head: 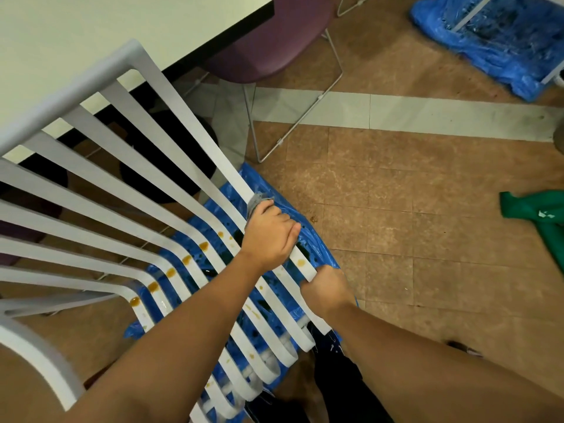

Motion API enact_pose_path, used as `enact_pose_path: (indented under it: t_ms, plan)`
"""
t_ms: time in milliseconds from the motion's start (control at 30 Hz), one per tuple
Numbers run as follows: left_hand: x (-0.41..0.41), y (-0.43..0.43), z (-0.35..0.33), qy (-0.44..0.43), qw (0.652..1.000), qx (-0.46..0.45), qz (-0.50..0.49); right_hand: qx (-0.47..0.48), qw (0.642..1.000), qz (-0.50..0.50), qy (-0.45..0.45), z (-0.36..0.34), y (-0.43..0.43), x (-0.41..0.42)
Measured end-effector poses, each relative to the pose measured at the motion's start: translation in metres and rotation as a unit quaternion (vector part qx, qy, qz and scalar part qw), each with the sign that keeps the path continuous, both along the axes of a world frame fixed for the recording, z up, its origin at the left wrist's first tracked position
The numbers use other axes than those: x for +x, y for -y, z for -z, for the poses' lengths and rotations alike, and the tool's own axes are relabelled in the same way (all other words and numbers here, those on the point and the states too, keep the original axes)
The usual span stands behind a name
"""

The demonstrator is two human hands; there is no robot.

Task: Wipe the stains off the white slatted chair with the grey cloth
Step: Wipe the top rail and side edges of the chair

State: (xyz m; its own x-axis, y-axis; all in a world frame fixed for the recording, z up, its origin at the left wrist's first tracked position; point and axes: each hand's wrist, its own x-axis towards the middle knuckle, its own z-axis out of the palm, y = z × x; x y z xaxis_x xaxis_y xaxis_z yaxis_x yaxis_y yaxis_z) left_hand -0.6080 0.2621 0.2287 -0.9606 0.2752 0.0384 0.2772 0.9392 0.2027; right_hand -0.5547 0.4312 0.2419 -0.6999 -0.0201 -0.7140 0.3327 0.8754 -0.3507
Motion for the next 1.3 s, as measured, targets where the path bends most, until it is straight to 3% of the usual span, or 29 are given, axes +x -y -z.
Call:
enact_pose_path:
  t_ms: [300, 533, 700, 867, 1067, 1300]
  plan:
    - [-0.002, 0.005, 0.005, -0.009, 0.993, -0.019, 0.115, 0.0, 1.0, 0.0, -0.006, 0.001, 0.0, 0.0]
    - [-0.03, 0.031, -0.009, -0.015, 0.996, -0.082, 0.014, -0.012, 1.0, 0.01, 0.004, 0.005, -0.002, 0.001]
    - [0.017, -0.024, 0.003, 0.026, 0.997, -0.048, 0.049, -0.017, 1.0, 0.003, 0.0, 0.003, -0.001, 0.0]
    - [0.02, -0.026, 0.001, 0.033, 0.991, -0.077, 0.108, -0.016, 1.0, -0.003, 0.0, 0.006, -0.001, 0.0]
    - [0.0, -0.009, -0.017, 0.063, 0.99, -0.129, 0.009, -0.02, 1.0, 0.015, 0.004, 0.003, -0.002, 0.001]
    - [0.021, -0.03, -0.014, 0.091, 0.985, -0.123, 0.085, -0.017, 1.0, 0.0, 0.003, 0.003, -0.002, 0.0]
